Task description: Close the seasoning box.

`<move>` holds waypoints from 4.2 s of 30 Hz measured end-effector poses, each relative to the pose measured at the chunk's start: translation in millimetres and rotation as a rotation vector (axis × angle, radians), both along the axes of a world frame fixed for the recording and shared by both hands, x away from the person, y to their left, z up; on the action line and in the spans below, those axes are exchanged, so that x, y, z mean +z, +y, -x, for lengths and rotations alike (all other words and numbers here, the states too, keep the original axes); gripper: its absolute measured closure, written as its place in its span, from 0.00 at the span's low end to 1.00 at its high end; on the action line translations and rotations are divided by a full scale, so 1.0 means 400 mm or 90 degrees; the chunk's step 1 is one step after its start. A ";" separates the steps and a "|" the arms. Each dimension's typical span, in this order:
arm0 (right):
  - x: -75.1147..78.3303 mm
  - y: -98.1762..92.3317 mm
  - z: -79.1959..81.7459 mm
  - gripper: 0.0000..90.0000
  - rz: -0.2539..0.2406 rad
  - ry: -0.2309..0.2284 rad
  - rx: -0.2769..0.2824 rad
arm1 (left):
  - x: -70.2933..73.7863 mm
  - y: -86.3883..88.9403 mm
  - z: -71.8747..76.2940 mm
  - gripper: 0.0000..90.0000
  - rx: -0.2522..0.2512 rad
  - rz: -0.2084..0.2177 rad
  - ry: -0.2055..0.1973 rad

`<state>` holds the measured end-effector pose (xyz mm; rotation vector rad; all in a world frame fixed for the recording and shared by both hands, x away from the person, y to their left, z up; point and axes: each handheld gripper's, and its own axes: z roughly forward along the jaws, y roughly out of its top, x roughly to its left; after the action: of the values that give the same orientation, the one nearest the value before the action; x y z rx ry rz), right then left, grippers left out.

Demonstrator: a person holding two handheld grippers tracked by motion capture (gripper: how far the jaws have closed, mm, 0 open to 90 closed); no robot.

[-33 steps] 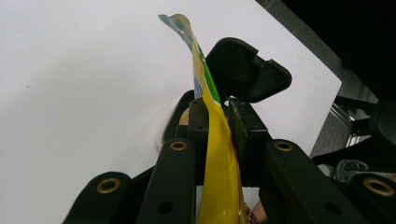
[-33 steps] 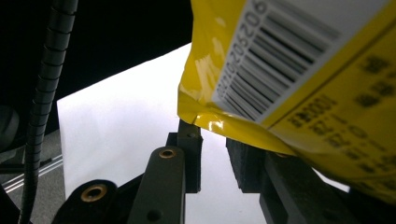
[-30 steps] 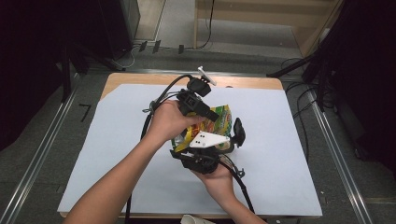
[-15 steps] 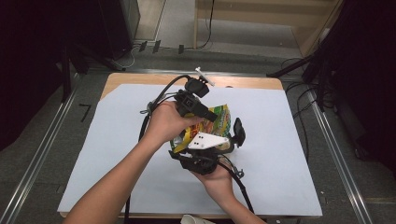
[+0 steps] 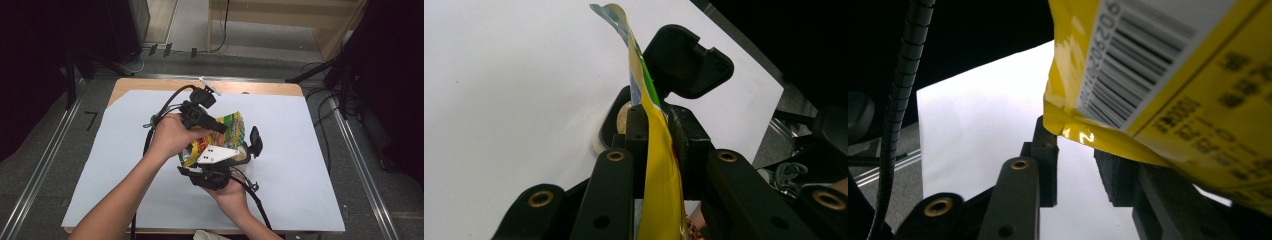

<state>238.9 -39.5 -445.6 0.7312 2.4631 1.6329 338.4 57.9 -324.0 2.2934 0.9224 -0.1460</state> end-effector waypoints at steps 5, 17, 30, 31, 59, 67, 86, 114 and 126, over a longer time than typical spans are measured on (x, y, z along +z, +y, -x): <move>-0.012 0.005 0.006 0.75 0.006 -0.005 0.011 | -0.014 0.020 0.011 0.89 0.008 0.020 0.002; -0.034 0.008 0.017 0.69 0.034 -0.025 0.030 | -0.042 0.056 0.028 0.89 0.014 0.057 0.002; -0.060 0.000 0.016 0.66 0.041 -0.025 0.043 | -0.081 0.099 0.036 0.90 0.026 0.092 0.018; -0.062 -0.002 0.015 0.66 0.040 -0.024 0.045 | -0.083 0.100 0.036 0.90 0.025 0.090 0.020; -0.105 -0.008 0.013 0.60 0.075 -0.040 0.053 | -0.131 0.113 0.026 0.92 0.026 0.103 0.050; -0.113 -0.008 0.016 0.57 0.072 -0.040 0.055 | -0.144 0.117 0.018 0.94 0.038 0.114 0.076; -0.112 -0.019 0.005 0.49 0.053 -0.006 0.051 | -0.144 0.159 0.009 0.99 0.024 0.135 0.074; -0.105 -0.047 -0.017 0.48 0.047 0.022 0.008 | -0.111 0.266 -0.003 1.00 0.072 0.180 0.024; -0.105 -0.056 -0.018 0.48 0.045 0.023 0.000 | -0.123 0.326 -0.033 0.99 0.132 0.183 -0.010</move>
<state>245.9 -62.0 -487.5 0.7567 2.5314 1.5369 351.7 188.3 -373.1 1.9221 1.0521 -0.1598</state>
